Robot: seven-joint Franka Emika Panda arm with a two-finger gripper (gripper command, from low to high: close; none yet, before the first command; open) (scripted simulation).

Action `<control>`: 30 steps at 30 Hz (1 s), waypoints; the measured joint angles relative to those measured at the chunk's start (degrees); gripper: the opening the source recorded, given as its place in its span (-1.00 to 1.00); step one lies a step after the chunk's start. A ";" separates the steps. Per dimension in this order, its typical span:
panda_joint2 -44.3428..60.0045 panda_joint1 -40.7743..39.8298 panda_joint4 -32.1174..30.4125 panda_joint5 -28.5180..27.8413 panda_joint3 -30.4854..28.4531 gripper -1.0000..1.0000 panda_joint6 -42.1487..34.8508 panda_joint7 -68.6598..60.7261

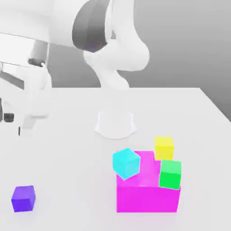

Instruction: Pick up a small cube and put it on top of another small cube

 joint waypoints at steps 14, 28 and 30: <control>27.84 -7.12 -0.72 9.92 -0.70 -1.00 15.35 8.05; 14.68 -4.57 -4.21 7.56 0.51 -1.00 5.78 9.98; 10.68 -2.34 -5.92 6.77 2.66 -1.00 3.45 10.75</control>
